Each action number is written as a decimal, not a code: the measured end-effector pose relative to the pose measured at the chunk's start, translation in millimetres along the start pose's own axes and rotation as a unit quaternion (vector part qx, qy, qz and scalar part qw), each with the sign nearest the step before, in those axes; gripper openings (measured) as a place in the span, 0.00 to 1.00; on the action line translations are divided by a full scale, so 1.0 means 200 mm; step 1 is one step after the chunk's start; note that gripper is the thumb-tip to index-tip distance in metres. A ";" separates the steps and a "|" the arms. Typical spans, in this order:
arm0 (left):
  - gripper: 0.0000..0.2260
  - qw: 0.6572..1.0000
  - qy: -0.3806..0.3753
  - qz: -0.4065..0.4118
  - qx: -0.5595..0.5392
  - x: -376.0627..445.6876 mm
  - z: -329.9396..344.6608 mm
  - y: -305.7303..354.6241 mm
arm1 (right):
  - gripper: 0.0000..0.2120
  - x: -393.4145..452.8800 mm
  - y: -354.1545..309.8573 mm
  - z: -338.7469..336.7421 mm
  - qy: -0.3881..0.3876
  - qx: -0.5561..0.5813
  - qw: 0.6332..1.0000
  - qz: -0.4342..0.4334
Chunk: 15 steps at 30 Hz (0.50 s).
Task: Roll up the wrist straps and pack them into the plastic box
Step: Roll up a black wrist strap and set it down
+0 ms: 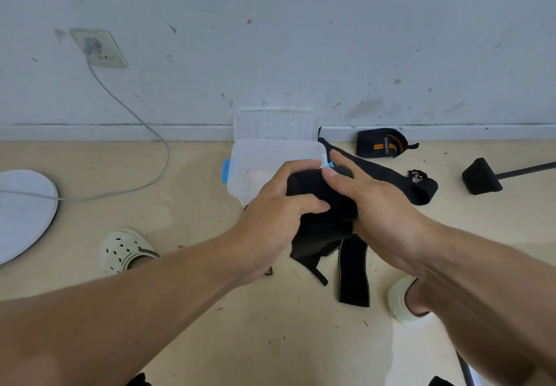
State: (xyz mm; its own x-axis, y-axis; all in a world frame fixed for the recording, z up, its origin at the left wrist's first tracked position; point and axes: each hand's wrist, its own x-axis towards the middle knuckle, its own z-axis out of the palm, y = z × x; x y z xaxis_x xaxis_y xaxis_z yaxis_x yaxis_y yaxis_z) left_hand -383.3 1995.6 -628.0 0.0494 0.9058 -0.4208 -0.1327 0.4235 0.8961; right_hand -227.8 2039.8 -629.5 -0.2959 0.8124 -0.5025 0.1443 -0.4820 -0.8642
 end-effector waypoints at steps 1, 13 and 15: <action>0.22 1.000 -0.004 0.000 -0.003 0.00 0.00 0.01 | 0.33 0.00 0.00 0.00 -0.001 -0.006 1.000 -0.004; 0.27 0.997 -0.048 -0.026 -0.051 0.04 -0.04 0.09 | 0.33 -0.05 -0.15 -0.05 -0.027 0.016 0.991 -0.131; 0.25 0.999 -0.040 -0.016 -0.034 0.04 -0.05 0.09 | 0.30 -0.05 -0.16 -0.07 -0.039 0.003 0.990 -0.132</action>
State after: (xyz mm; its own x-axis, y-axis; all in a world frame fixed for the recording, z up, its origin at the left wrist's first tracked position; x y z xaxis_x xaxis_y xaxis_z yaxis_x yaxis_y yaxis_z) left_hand -395.6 2009.9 -617.4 0.1332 0.8912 -0.4336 -0.1964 0.4525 0.8699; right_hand -216.9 2050.5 -597.3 -0.3938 0.8832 -0.2548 0.0468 -0.2576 -0.9651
